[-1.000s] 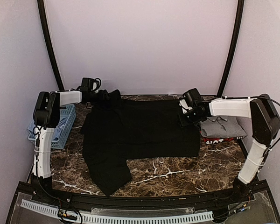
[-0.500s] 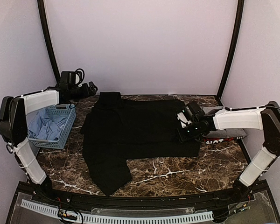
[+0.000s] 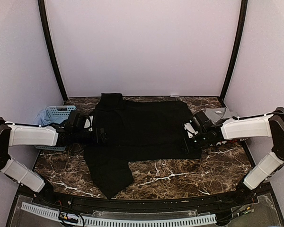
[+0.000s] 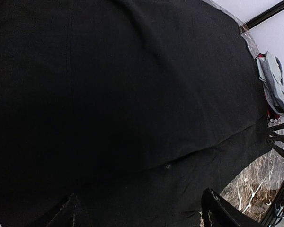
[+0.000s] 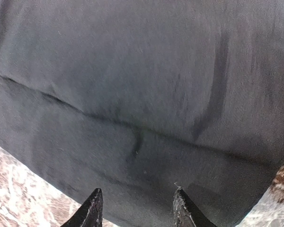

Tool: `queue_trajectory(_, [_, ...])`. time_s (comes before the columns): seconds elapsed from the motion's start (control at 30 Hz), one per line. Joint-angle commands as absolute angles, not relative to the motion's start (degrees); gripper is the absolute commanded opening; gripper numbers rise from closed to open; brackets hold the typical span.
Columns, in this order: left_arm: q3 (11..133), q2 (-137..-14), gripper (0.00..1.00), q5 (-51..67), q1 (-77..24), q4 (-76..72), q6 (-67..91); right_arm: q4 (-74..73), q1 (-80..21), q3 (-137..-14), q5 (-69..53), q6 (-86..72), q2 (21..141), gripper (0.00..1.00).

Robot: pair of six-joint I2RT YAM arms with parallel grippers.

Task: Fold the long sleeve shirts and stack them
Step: Move the flattened shirt to the center of the board.

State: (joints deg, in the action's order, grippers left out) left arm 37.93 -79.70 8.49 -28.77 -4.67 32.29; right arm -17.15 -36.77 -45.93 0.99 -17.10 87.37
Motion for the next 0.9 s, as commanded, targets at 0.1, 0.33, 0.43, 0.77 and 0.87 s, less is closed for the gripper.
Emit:
queue_trajectory(0.1, [33.29, -81.09, 0.81, 9.72, -30.06, -7.14, 35.52, -14.49, -37.35, -43.0, 1.04, -20.22, 88.58, 0.47])
queue_trajectory(0.33, [28.88, -79.26, 0.74, 10.96, -30.49, -2.31, 36.86, -15.89, -37.4, -41.27, 0.52, -22.72, 89.16, 0.45])
queue_trajectory(0.43, [26.01, -76.06, 0.69, 11.04, -30.58, 1.13, 37.63, -17.06, -37.35, -39.93, 0.26, -24.27, 88.37, 0.45])
queue_trajectory(0.77, [19.86, -65.46, 0.61, 10.35, -32.17, 9.87, 41.72, -21.26, -38.67, -35.02, -3.0, -29.29, 83.76, 0.43])
queue_trajectory(0.87, [19.3, -64.2, 0.58, 9.08, -33.29, 11.35, 43.31, -21.45, -39.28, -33.53, -4.24, -31.08, 81.65, 0.43])
